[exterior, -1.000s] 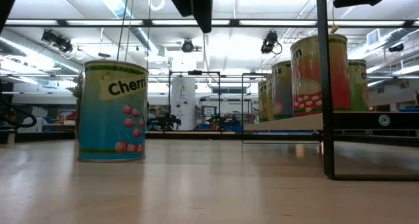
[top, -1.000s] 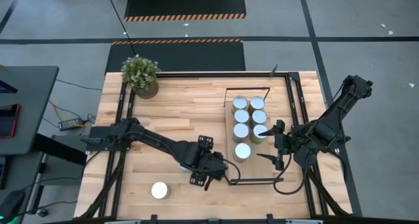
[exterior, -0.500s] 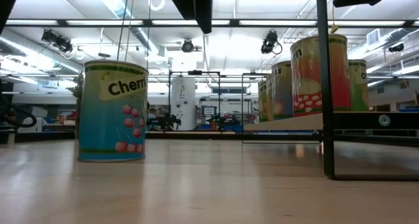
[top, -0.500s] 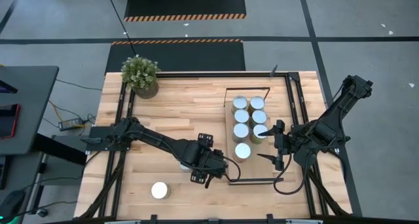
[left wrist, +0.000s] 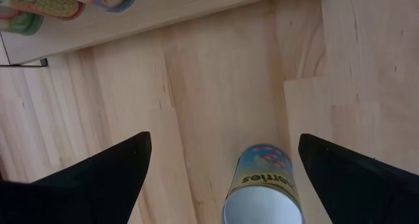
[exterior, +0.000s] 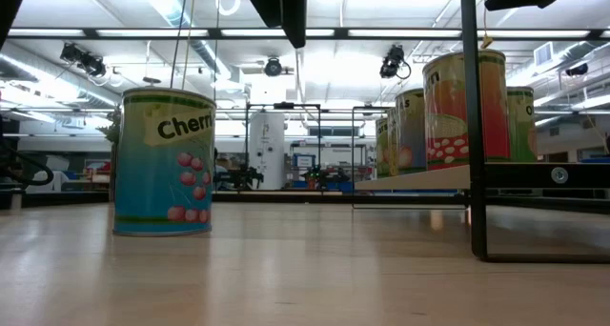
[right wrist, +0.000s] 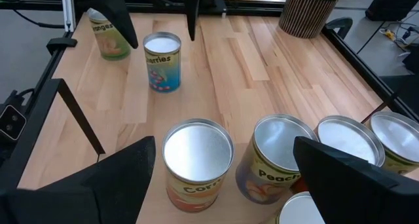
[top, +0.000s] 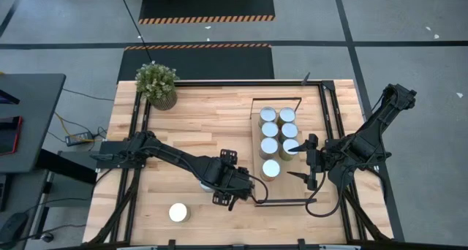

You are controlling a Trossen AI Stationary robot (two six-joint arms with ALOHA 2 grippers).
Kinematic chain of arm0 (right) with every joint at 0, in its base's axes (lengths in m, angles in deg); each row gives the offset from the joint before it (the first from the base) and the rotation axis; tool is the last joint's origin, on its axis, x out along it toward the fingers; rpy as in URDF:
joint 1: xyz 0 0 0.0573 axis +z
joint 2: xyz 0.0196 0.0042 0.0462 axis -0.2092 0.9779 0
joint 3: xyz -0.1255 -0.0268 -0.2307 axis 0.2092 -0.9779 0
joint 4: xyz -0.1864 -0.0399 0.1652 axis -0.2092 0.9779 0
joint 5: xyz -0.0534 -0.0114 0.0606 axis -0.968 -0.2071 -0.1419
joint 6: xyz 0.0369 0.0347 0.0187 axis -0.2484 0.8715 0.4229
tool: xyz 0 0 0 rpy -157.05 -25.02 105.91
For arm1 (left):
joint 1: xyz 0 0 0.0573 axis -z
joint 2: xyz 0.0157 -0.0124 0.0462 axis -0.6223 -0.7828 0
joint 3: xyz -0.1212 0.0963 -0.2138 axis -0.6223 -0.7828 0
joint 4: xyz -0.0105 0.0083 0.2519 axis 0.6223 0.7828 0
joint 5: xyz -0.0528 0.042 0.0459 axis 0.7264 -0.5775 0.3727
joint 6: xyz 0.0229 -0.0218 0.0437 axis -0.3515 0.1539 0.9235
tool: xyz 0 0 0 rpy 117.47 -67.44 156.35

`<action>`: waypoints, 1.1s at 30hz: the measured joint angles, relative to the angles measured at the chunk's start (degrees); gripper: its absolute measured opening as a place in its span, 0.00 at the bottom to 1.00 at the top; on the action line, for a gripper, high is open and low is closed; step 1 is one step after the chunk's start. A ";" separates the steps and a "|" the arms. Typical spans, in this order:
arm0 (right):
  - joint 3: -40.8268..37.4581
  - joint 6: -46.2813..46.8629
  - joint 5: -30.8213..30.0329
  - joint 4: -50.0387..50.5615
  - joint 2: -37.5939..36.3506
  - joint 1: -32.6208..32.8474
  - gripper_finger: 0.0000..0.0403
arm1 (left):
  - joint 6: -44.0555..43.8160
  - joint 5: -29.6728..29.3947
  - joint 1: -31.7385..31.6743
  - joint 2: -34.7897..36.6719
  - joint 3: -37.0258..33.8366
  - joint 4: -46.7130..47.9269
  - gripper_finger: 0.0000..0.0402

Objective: Pick and place cans onto a shelf
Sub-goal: Put the canned cherries on the shelf

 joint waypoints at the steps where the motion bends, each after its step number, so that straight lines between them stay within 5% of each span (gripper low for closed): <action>1: 0.00 0.00 0.00 0.00 0.00 0.00 0.92 | 0.00 0.00 0.00 0.00 0.00 0.14 0.98; 33: 0.00 -0.03 1.81 -0.35 0.00 0.00 0.92 | 2.30 -0.26 1.80 0.60 -3.04 2.00 0.98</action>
